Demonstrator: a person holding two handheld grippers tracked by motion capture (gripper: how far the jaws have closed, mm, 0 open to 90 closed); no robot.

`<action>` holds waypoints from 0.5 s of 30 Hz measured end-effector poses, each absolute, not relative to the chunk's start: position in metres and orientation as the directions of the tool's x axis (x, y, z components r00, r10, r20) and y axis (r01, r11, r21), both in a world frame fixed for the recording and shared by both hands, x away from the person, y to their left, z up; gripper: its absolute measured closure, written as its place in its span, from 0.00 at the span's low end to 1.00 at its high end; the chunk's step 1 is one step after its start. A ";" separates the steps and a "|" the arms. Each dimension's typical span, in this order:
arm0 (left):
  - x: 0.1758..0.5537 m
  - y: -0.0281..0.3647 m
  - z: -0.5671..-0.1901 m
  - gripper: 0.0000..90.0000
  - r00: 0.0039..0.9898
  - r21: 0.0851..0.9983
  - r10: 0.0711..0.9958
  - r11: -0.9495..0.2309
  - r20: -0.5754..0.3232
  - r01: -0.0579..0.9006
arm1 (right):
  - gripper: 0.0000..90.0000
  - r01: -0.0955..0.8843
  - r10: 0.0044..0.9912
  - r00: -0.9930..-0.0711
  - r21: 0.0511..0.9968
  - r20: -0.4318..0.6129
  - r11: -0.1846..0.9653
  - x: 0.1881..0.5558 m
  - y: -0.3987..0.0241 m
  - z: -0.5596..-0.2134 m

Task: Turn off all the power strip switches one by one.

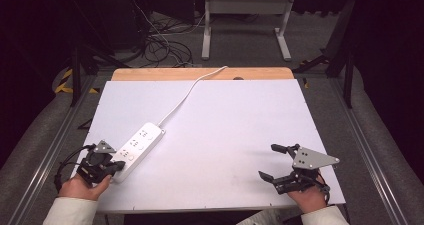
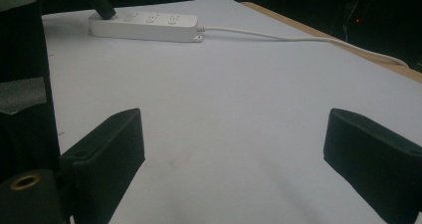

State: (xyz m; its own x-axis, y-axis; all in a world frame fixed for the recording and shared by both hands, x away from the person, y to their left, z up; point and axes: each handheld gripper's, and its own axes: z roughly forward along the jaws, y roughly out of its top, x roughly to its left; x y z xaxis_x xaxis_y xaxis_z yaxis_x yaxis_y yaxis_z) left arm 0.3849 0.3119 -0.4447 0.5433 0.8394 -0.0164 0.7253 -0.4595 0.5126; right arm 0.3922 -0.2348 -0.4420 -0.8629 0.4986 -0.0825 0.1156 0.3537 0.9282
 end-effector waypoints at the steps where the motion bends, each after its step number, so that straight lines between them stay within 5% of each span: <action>1: 0.385 0.311 -0.444 1.00 0.546 0.508 0.838 -0.465 -0.013 0.725 | 0.11 0.115 0.498 -0.863 0.928 -0.083 0.354 0.392 -0.235 -0.442; 15: 0.384 0.310 -0.421 1.00 0.564 0.596 0.825 -0.444 -0.020 0.670 | 0.11 0.110 0.496 -0.864 0.929 -0.087 0.354 0.393 -0.235 -0.442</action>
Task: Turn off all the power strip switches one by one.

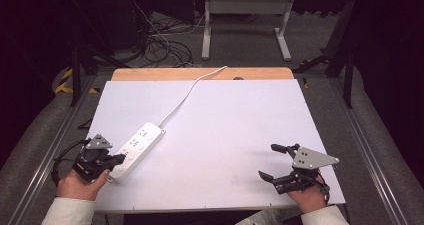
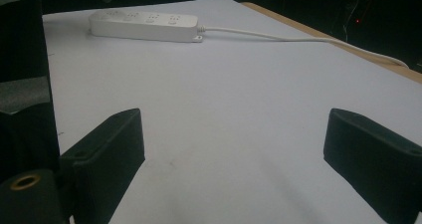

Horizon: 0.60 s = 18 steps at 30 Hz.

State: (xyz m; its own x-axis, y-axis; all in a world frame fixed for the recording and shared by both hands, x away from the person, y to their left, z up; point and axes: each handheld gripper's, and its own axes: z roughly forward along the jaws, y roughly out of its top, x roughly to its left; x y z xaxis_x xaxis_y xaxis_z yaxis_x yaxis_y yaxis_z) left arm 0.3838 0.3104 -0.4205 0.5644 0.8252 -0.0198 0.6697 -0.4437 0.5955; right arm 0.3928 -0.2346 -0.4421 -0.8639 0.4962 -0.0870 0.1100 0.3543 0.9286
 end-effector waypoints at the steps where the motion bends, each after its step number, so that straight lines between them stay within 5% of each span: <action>1: 0.384 0.310 -0.421 1.00 0.561 0.593 0.827 -0.441 -0.022 0.674 | 0.11 0.113 0.499 -0.862 0.928 -0.085 0.354 0.392 -0.235 -0.442; 18: 0.404 0.296 -0.424 1.00 0.583 0.595 0.812 -0.451 -0.036 0.665 | 0.11 0.114 0.496 -0.864 0.926 -0.086 0.359 0.393 -0.234 -0.443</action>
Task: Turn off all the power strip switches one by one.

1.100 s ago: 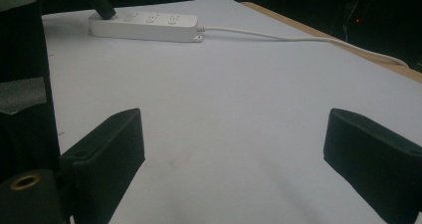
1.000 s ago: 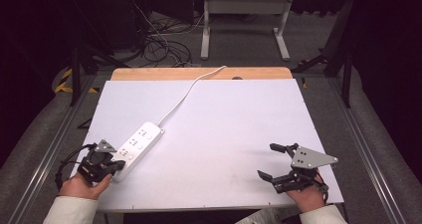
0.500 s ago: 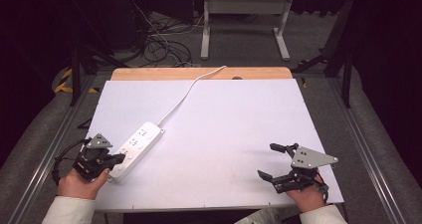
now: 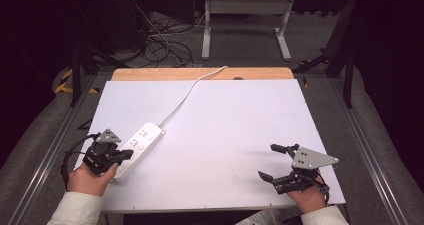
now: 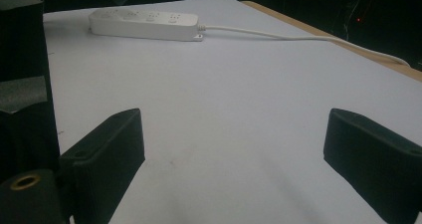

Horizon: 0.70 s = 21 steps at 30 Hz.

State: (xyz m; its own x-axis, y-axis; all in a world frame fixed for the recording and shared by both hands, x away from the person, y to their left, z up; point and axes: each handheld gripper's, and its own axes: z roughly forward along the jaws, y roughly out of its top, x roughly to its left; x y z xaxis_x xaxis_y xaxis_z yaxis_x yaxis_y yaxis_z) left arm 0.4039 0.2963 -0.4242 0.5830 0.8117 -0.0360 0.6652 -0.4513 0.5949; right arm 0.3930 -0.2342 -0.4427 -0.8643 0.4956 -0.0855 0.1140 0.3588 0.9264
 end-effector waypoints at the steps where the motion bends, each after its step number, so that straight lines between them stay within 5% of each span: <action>1: 0.405 0.296 -0.424 1.00 0.585 0.592 0.810 -0.459 -0.027 0.662 | 0.11 0.115 0.496 -0.864 0.927 -0.085 0.358 0.393 -0.234 -0.443; 21: 0.415 0.296 -0.432 1.00 0.572 0.572 0.819 -0.454 -0.034 0.683 | 0.11 0.113 0.492 -0.866 0.926 -0.085 0.360 0.393 -0.235 -0.443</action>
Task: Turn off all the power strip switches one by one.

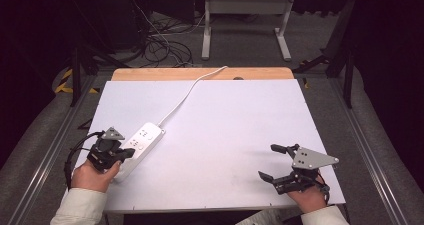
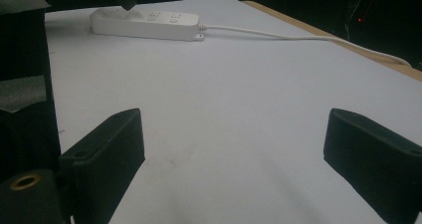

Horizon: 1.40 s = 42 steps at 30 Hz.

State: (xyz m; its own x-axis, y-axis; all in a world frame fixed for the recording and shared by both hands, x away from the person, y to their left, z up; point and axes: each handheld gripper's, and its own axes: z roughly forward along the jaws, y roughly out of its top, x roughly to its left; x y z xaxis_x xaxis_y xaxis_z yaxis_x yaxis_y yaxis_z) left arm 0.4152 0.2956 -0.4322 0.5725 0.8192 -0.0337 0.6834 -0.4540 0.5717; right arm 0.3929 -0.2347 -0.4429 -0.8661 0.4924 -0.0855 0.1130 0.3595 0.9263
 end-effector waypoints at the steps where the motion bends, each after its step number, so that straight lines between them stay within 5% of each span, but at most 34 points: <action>1: 0.416 0.296 -0.433 1.00 0.574 0.570 0.818 -0.459 -0.027 0.681 | 0.11 0.113 0.492 -0.867 0.926 -0.086 0.361 0.393 -0.234 -0.443; 42: 0.416 0.296 -0.446 1.00 0.555 0.556 0.832 -0.465 0.008 0.689 | 0.11 0.109 0.488 -0.868 0.928 -0.087 0.357 0.392 -0.235 -0.443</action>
State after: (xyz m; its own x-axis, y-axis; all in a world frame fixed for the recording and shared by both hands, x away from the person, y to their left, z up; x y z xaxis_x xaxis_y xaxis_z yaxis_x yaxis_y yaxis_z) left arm 0.4164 0.2959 -0.4460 0.5553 0.8316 0.0076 0.6891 -0.4652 0.5557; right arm 0.3923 -0.2346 -0.4426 -0.8683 0.4884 -0.0865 0.1086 0.3574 0.9276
